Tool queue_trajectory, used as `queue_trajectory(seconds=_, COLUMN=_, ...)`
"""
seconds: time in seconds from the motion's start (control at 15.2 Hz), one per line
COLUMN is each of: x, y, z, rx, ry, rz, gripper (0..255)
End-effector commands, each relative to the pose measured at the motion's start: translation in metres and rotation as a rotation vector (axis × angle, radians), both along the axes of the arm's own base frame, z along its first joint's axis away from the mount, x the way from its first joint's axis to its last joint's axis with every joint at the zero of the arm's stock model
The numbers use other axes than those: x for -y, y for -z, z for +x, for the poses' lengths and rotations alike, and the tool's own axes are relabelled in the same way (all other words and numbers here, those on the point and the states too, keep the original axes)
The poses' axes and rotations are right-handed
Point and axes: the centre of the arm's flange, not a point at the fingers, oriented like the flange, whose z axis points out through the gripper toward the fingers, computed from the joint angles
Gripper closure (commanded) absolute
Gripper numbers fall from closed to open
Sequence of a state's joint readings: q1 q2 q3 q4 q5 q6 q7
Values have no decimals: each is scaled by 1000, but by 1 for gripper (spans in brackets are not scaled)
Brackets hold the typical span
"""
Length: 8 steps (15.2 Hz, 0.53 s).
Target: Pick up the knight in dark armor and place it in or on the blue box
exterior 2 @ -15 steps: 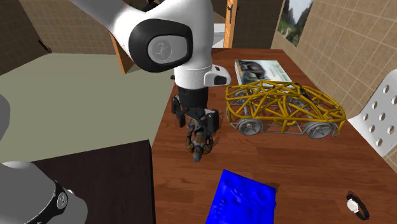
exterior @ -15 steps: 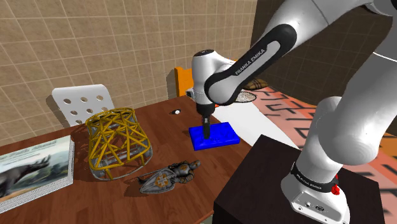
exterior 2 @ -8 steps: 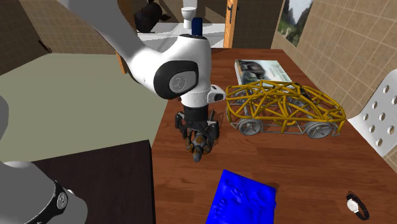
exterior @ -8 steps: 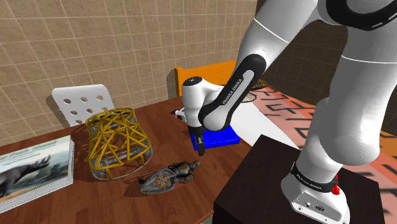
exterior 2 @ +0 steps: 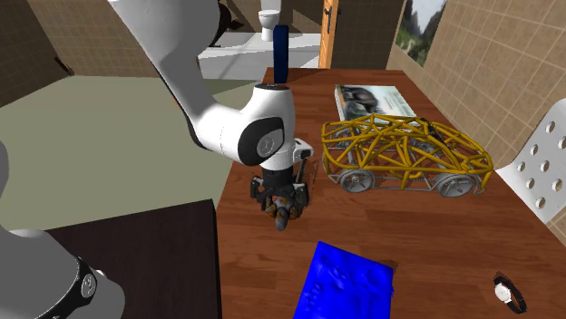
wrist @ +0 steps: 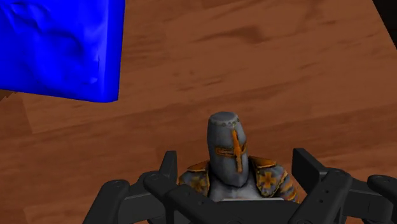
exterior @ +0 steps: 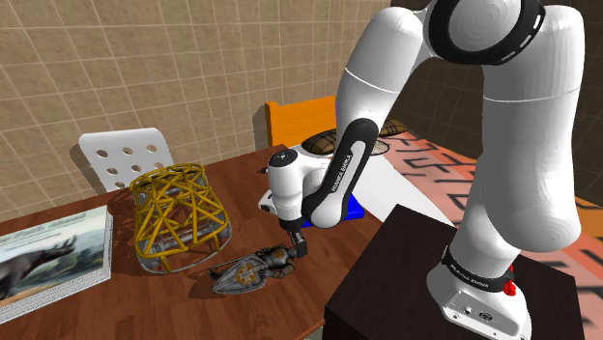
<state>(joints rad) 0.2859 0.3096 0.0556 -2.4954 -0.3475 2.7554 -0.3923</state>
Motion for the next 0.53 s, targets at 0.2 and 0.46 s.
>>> queue_trajectory(seconds=0.2, x=2, y=29, z=0, rx=0, ry=-3, rz=0, gripper=0)
queue_trajectory(seconds=0.46, x=2, y=29, z=0, rx=0, ry=-3, rz=0, gripper=0)
